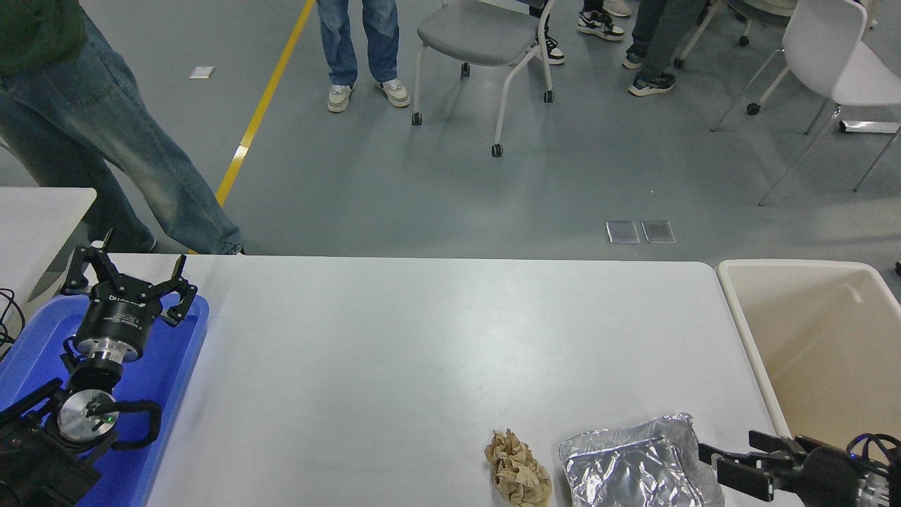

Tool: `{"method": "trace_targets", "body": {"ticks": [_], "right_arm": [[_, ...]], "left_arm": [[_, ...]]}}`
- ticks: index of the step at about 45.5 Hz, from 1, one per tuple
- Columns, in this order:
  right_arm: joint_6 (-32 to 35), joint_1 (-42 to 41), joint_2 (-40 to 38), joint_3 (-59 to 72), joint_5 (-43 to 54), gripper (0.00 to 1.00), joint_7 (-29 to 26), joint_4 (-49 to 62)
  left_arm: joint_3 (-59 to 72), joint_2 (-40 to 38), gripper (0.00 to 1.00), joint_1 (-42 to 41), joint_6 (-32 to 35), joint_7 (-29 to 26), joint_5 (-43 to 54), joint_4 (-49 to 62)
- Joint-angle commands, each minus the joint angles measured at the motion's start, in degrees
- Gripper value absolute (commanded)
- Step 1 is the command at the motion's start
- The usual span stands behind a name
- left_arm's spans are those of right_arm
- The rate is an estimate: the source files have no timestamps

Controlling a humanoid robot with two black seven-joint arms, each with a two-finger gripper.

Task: Clean the table surface

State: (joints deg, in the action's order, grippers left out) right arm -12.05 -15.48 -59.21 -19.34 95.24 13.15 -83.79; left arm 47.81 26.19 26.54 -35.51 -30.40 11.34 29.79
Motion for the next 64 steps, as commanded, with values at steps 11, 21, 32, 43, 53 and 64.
{"method": "trace_targets", "body": {"ticks": [11,21,32,43,53,64], "right_arm": [[-0.3,0.4,5.4,1.8,-0.8,1.00,-0.1,4.0],[-0.8,0.4,7.9,1.8,-0.8,1.00,0.1,7.3],[-2.3,0.4,11.2,1.8,-0.5,0.99,0.1,10.1],[-2.4,0.4,12.6,1.8,-0.1,0.94,0.1,11.9],[-2.4,0.4,13.2,1.8,0.2,0.87,0.3,12.1],[-2.0,0.3,13.2,1.9,0.4,0.48,0.4,12.1]], "left_arm": [[0.0,0.0,1.00,0.0,0.0,0.1,0.0,0.0],[0.0,0.0,1.00,0.0,0.0,0.0,0.0,0.0],[0.0,0.0,1.00,0.0,0.0,0.0,0.0,0.0],[0.0,0.0,1.00,0.0,0.0,0.0,0.0,0.0],[0.0,0.0,1.00,0.0,0.0,0.0,0.0,0.0],[0.0,0.0,1.00,0.0,0.0,0.0,0.0,0.0]]}}
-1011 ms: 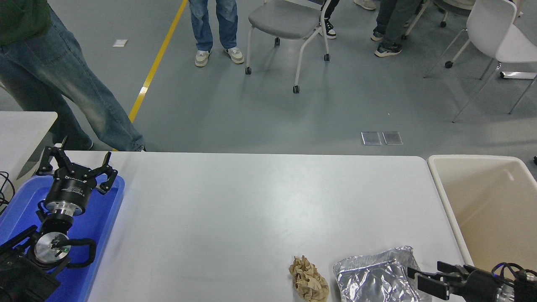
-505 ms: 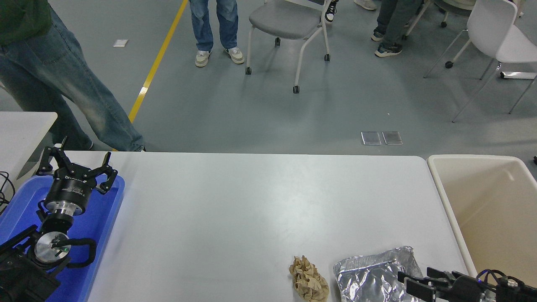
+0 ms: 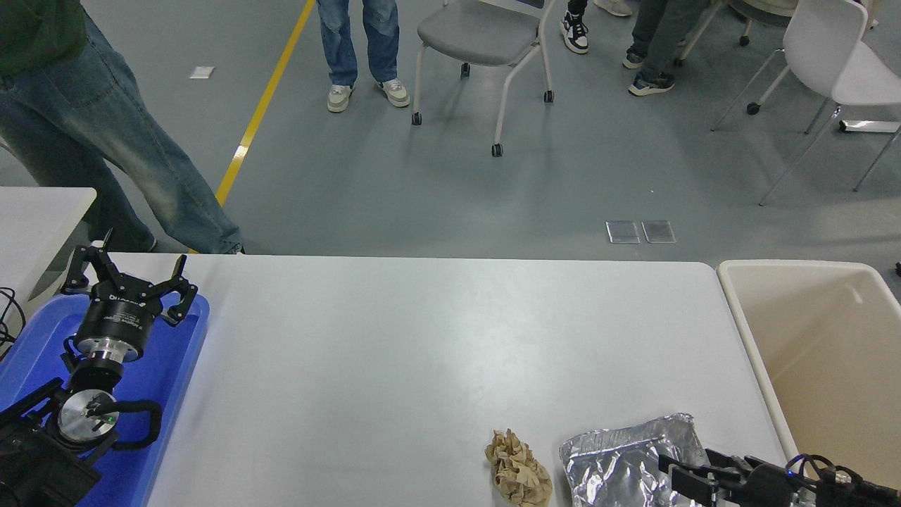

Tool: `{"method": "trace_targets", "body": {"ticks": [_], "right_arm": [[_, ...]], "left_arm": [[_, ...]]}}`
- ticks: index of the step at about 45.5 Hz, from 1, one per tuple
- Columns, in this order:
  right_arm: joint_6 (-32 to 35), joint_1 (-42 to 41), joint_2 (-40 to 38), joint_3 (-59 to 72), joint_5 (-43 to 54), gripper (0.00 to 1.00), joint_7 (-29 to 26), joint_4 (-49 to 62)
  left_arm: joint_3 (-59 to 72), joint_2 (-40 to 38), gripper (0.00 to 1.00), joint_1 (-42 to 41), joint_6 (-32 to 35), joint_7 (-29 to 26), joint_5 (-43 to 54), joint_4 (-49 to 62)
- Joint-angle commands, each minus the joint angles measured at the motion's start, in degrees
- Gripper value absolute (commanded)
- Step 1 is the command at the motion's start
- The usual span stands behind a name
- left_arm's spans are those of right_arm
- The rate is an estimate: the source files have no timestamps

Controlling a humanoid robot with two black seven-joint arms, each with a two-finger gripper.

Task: Clean the table surface

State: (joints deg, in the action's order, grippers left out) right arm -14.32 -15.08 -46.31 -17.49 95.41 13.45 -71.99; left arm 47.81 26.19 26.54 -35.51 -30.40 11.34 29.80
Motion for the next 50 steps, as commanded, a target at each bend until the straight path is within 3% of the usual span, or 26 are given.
{"method": "trace_targets", "body": {"ticks": [1,20,32,50], "right_arm": [[0.3,-0.1,0.3,0.1,0.2,0.45,0.1,0.3],[0.2,-0.1,-0.5,0.1,1.5,0.00,0.3,0.3],[0.6,-0.7,-1.9,-0.2,0.8,0.00,0.2,0.2],[3.2,-3.5,-11.5,-1.2,-5.3,0.00,1.0,-1.6]], "left_arm": [[0.0,0.0,1.00,0.0,0.0,0.0,0.0,0.0],[0.0,0.0,1.00,0.0,0.0,0.0,0.0,0.0],[0.0,0.0,1.00,0.0,0.0,0.0,0.0,0.0],[0.0,0.0,1.00,0.0,0.0,0.0,0.0,0.0]]}}
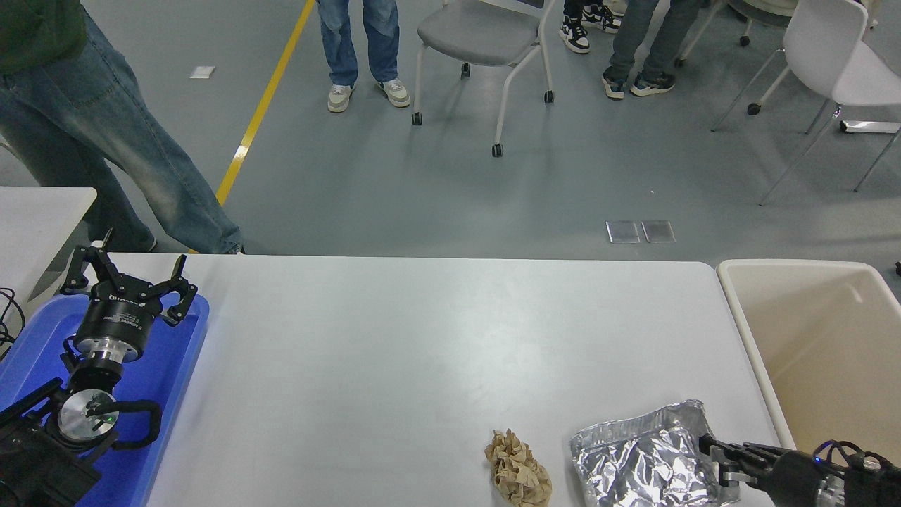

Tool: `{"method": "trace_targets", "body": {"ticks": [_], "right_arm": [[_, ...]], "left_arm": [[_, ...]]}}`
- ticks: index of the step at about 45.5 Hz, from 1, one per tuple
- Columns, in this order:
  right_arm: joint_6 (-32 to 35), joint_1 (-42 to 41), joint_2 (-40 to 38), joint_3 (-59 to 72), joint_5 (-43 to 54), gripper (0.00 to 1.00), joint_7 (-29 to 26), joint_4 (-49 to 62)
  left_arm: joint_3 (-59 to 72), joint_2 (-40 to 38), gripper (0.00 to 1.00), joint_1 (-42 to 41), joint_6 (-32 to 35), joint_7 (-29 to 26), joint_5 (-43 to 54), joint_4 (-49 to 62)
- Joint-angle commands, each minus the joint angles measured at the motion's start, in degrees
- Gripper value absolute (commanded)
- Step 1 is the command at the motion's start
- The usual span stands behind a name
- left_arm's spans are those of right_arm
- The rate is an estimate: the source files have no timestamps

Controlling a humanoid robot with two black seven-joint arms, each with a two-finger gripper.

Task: Clean the table surface

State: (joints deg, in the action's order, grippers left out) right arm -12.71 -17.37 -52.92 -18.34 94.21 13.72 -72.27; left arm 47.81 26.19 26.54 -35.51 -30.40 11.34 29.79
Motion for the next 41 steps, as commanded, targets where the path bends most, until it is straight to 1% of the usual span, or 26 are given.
{"method": "trace_targets", "body": {"ticks": [1,6,16,28,41], "right_arm": [[1.7,-1.3,-5.4,-0.5,-4.6,0.00,1.0,-1.6],[2.9,-1.7,-8.1,-0.5,-8.7,0.00,2.1,-4.2],[7.4,-2.9,-14.7,-2.7,-19.1,0.00,2.2,-12.4],[11.7,-2.9,-18.3,-7.9,-25.2,0.00,2.5,-14.8],[14.7,-3.0,-21.8,-11.7,-28.4,0.00,3.2,-16.3]], "left_arm": [[0.0,0.0,1.00,0.0,0.0,0.0,0.0,0.0],[0.0,0.0,1.00,0.0,0.0,0.0,0.0,0.0],[0.0,0.0,1.00,0.0,0.0,0.0,0.0,0.0],[0.0,0.0,1.00,0.0,0.0,0.0,0.0,0.0],[0.0,0.0,1.00,0.0,0.0,0.0,0.0,0.0]]}}
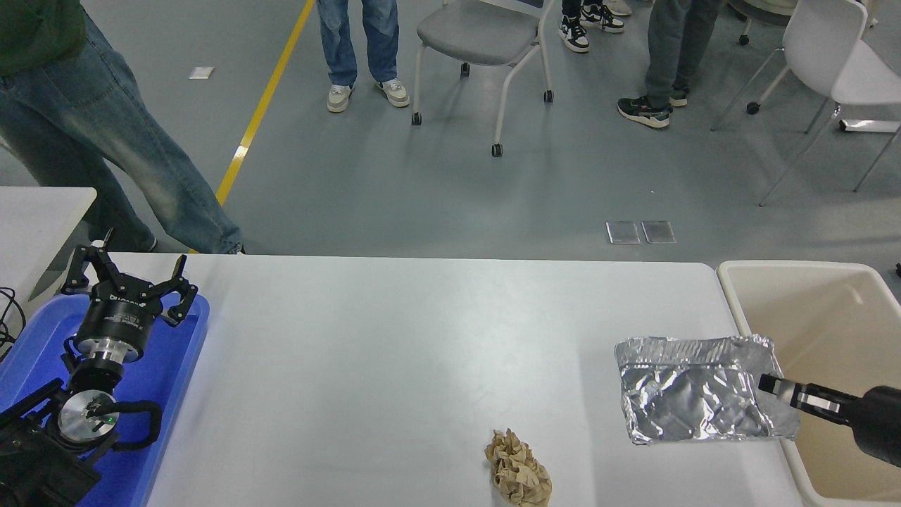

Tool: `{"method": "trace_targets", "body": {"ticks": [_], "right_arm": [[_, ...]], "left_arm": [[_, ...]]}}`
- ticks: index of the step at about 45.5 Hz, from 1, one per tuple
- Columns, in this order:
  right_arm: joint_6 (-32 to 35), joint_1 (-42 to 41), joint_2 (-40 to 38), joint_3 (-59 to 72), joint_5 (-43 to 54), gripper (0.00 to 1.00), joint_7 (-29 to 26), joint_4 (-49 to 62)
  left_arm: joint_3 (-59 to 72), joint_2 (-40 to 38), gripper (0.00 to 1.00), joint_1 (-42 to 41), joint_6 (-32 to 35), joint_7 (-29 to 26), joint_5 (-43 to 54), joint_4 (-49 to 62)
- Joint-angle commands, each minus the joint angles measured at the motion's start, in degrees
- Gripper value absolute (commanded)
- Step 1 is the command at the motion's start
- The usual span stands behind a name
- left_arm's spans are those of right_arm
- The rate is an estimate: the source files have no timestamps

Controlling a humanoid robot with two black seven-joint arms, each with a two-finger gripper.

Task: Clean the table surface

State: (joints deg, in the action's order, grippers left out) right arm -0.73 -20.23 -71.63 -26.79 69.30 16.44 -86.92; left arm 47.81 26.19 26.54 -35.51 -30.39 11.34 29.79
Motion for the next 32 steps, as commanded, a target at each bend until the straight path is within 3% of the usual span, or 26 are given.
{"method": "trace_targets", "body": {"ticks": [1,32], "right_arm": [[3.0,-0.2,-3.3,-3.4,-3.6,0.00,0.6,-1.7],[5.6,-1.6,-5.1,-6.7,-7.6,0.00,2.4,4.0]], "left_arm": [[0.0,0.0,1.00,0.0,0.0,0.1,0.0,0.0],[0.0,0.0,1.00,0.0,0.0,0.0,0.0,0.0]]}}
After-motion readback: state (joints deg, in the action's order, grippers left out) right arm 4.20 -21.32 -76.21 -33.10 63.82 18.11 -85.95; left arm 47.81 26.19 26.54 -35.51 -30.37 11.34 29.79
